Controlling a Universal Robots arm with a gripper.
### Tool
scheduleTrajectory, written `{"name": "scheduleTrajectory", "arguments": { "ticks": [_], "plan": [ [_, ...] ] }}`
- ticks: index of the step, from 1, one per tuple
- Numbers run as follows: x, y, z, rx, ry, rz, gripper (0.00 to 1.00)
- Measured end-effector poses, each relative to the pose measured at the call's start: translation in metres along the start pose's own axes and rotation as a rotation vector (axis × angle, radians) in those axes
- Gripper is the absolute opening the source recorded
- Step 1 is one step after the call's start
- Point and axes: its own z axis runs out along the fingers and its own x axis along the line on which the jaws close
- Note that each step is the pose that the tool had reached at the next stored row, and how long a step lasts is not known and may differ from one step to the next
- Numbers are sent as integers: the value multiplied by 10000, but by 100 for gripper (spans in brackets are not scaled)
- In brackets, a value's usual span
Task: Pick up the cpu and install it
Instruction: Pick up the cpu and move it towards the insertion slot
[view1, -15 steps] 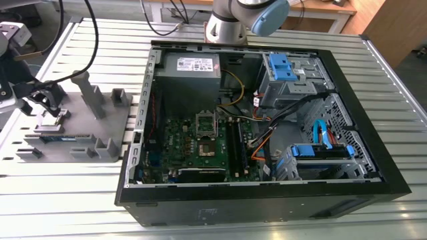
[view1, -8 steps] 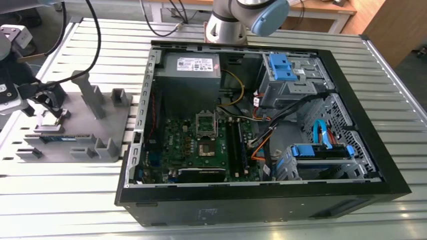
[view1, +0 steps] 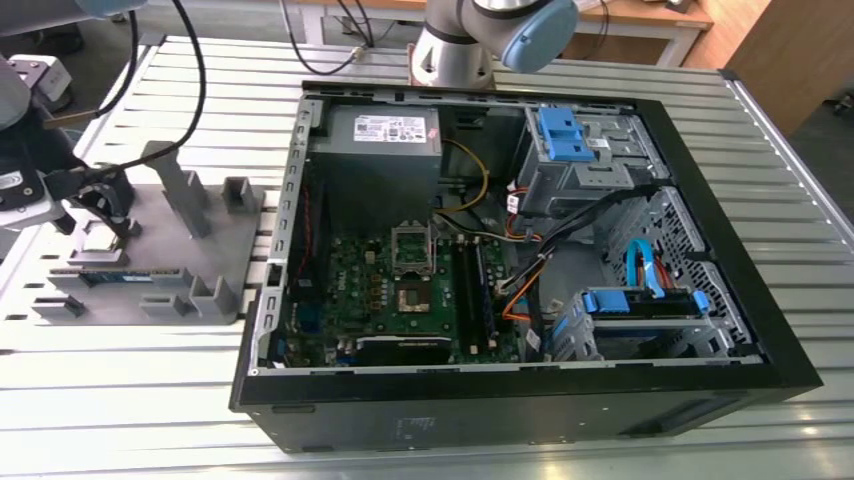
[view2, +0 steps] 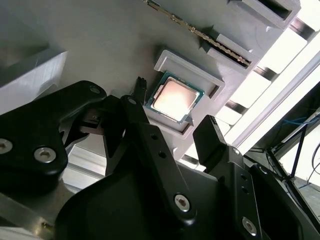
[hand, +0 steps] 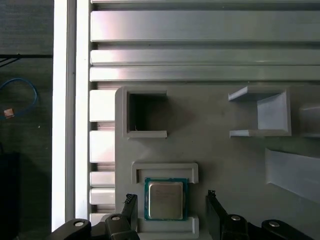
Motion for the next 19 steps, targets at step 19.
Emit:
{"name": "scheduleTrajectory", "arguments": {
  "ticks": [19],
  "plan": [
    [5, -1, 142, 11, -24, -195, 64]
  ]
}}
